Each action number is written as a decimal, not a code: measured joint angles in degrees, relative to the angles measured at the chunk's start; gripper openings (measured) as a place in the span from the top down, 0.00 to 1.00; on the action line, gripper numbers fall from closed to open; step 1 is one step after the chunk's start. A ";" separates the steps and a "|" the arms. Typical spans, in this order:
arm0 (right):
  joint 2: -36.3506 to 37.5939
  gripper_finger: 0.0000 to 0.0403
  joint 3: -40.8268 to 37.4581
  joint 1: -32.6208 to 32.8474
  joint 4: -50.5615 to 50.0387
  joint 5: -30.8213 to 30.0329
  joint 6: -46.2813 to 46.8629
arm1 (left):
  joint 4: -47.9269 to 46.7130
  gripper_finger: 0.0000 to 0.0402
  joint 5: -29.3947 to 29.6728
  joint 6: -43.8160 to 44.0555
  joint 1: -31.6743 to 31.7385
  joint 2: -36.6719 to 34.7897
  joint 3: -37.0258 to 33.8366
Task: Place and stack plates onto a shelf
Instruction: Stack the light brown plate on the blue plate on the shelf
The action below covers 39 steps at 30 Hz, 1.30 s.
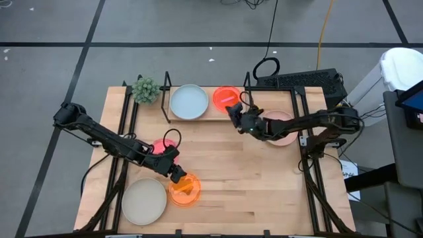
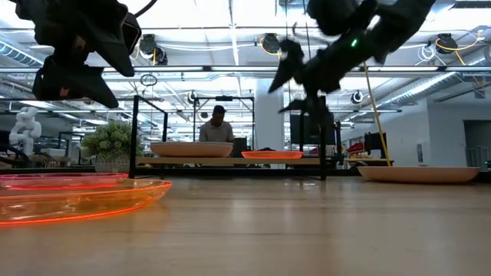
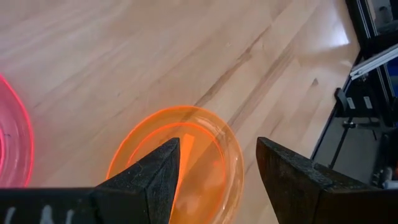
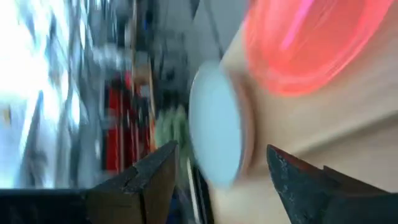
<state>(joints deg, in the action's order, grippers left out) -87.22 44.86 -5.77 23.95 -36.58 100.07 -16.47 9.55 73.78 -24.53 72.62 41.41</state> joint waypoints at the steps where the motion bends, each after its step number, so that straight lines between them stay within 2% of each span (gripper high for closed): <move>1: 1.74 0.44 0.02 0.67 -1.58 1.77 -2.55 | -0.03 0.46 0.22 -0.01 0.00 0.00 0.00; 5: 8.43 0.44 0.02 4.21 -11.57 6.77 -8.18 | -0.82 0.46 1.26 -0.65 0.02 0.00 0.00; 11: 16.54 0.44 0.02 11.78 -26.14 8.04 -10.40 | -2.01 0.46 0.96 -3.78 0.02 0.00 0.00; 16: 19.93 0.44 0.02 18.03 -31.99 8.14 -11.04 | -2.15 0.46 -1.25 -5.92 0.01 0.00 0.00; 23: 21.70 0.44 0.02 25.34 -41.29 8.33 -11.00 | -2.25 0.46 -4.01 -4.53 0.00 0.00 0.00; 31: 23.49 0.44 0.00 27.74 -50.48 8.71 -10.17 | -2.20 0.46 -4.01 -3.24 0.00 0.00 0.00; 39: 29.83 0.44 0.70 24.92 -66.09 15.08 -16.48 | -1.74 0.46 -1.47 -0.26 0.03 0.00 0.00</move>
<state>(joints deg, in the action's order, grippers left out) -57.39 45.56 19.15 -42.14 -21.50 83.59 -18.21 8.08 73.52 -24.51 72.62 41.41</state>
